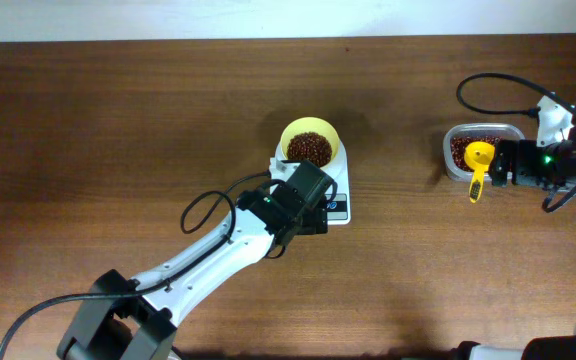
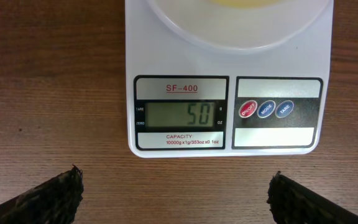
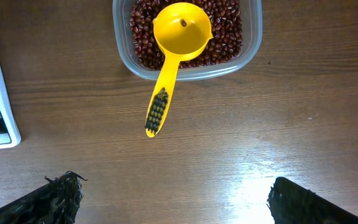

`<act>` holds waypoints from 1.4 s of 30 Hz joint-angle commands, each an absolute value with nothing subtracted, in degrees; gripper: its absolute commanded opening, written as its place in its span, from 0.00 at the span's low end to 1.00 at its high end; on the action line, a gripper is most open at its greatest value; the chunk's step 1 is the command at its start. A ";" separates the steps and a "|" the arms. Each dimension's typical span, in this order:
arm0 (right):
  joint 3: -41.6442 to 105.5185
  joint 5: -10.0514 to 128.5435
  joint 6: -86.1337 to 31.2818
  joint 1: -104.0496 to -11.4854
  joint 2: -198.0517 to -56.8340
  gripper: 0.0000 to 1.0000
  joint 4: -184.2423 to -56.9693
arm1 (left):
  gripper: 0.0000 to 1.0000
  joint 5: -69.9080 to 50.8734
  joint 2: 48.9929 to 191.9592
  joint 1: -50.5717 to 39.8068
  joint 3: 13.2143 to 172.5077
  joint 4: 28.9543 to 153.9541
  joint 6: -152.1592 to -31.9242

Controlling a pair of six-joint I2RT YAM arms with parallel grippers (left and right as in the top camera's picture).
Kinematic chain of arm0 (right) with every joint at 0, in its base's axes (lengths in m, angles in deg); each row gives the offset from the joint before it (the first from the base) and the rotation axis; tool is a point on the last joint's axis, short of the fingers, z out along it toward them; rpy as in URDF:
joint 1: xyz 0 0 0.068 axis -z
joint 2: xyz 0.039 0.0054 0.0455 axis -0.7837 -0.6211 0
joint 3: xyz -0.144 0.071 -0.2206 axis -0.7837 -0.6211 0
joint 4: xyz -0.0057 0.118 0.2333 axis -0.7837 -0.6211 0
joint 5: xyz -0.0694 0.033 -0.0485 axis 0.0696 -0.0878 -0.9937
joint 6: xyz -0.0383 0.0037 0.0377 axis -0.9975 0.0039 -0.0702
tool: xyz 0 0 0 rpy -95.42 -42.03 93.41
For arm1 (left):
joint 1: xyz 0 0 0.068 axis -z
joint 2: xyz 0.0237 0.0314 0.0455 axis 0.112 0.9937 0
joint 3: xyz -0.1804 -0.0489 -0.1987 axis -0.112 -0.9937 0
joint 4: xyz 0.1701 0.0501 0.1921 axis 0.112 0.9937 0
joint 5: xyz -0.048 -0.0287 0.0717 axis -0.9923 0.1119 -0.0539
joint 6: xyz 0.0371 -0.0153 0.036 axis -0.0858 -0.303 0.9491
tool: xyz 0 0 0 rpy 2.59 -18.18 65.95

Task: Scoop item into bowl and weigh 50g on scale

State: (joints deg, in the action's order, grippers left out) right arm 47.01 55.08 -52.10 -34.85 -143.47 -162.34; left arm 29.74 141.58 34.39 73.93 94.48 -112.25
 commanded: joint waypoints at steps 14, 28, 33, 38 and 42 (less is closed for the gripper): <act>48.19 54.36 -52.47 -34.65 -143.19 0.99 -162.12 | 0.99 31.05 141.91 34.47 73.61 94.37 -113.01; 48.17 54.36 -52.47 -34.65 -143.19 0.99 -162.12 | 0.99 31.44 123.09 33.60 58.33 81.08 -99.11; 48.19 54.36 -52.47 -34.65 -143.19 0.99 -162.12 | 0.99 23.16 105.67 21.77 47.60 75.71 -88.60; 48.17 54.36 -52.47 -34.65 -143.19 0.99 -162.12 | 0.99 21.59 86.11 11.13 35.38 68.30 -84.10; 48.19 54.36 -52.47 -34.65 -143.19 0.99 -162.12 | 0.99 15.47 71.20 0.77 20.10 50.72 -82.87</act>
State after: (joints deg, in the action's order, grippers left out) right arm 47.20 55.06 -52.26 -34.85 -143.50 -162.25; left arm 20.49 77.39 6.02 27.31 57.30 -84.93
